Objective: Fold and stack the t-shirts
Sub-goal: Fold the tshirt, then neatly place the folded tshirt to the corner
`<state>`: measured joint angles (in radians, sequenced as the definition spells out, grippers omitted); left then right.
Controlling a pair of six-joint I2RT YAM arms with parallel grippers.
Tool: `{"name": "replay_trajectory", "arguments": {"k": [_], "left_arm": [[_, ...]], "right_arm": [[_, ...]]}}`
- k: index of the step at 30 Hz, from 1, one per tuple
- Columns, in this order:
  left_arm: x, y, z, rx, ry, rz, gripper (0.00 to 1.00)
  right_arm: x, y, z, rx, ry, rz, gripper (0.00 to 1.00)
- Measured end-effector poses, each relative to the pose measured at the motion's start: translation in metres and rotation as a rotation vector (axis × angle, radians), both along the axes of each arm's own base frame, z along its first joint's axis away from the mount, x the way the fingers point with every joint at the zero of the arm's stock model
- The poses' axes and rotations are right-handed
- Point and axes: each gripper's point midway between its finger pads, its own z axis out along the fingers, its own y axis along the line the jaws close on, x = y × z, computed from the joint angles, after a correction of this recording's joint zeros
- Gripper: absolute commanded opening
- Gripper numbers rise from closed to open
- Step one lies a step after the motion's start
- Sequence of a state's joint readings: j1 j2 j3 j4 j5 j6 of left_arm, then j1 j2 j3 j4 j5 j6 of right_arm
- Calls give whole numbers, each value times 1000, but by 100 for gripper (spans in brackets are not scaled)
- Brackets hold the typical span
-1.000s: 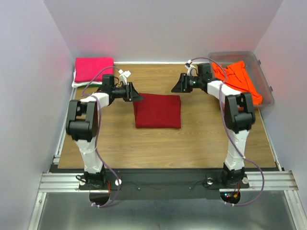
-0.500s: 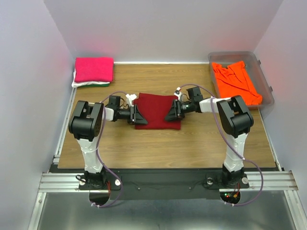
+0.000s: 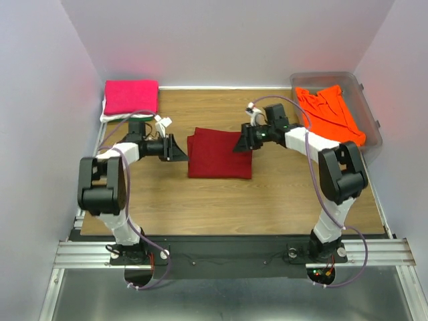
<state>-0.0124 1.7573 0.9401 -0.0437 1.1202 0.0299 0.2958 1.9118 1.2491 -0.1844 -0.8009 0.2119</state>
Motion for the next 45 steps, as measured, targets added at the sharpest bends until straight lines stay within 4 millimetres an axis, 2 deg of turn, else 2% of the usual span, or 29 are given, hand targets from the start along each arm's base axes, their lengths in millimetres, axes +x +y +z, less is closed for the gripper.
{"name": "replay_trajectory", "arguments": {"k": [1,2,3,6,8,11,14,18,23,25,26,27,28,29,30,35,38,42,45], "left_arm": [[2,4,12,6,-41,12,52],[3,7,29,9,-96,21,53],[5,11,41,13,-138,36,56],[6,31,72,38,-242,112,64],[4,46,79,53,-263,178,73],[0,64,73,70,-233,262,73],[-1,77,63,81,-188,321,73],[-1,87,55,95,-163,361,73],[1,92,47,112,-143,382,74],[0,92,38,116,-121,387,77],[0,92,35,117,-109,391,77],[0,93,30,117,-96,397,78],[-1,93,23,116,-71,408,85],[-1,93,19,114,-50,420,91],[-1,94,15,113,-35,428,95],[4,91,-12,94,96,502,95],[5,72,-29,92,170,495,96],[12,43,-29,56,195,468,96],[19,31,-28,38,221,491,96]], "right_arm": [[-1,11,17,-36,-97,27,57],[-4,18,22,-44,-128,46,60],[-12,40,41,-68,-229,99,64],[-36,95,61,-131,-426,227,68],[-55,126,58,-186,-518,301,68],[-76,158,36,-297,-615,389,66],[-80,174,8,-398,-667,436,63],[-76,171,-26,-530,-702,461,61],[-66,166,-44,-609,-732,468,55],[-63,166,-54,-632,-735,474,48],[-62,166,-55,-633,-742,475,43],[-60,167,-55,-637,-754,474,27],[-59,167,-55,-638,-757,473,19],[-58,167,-55,-640,-766,477,5],[-58,167,-55,-642,-769,476,3],[-57,169,-54,-636,-775,476,0],[-59,170,-51,-618,-769,481,0],[-58,170,-45,-585,-751,465,1],[-56,169,-42,-564,-732,453,1]]}}
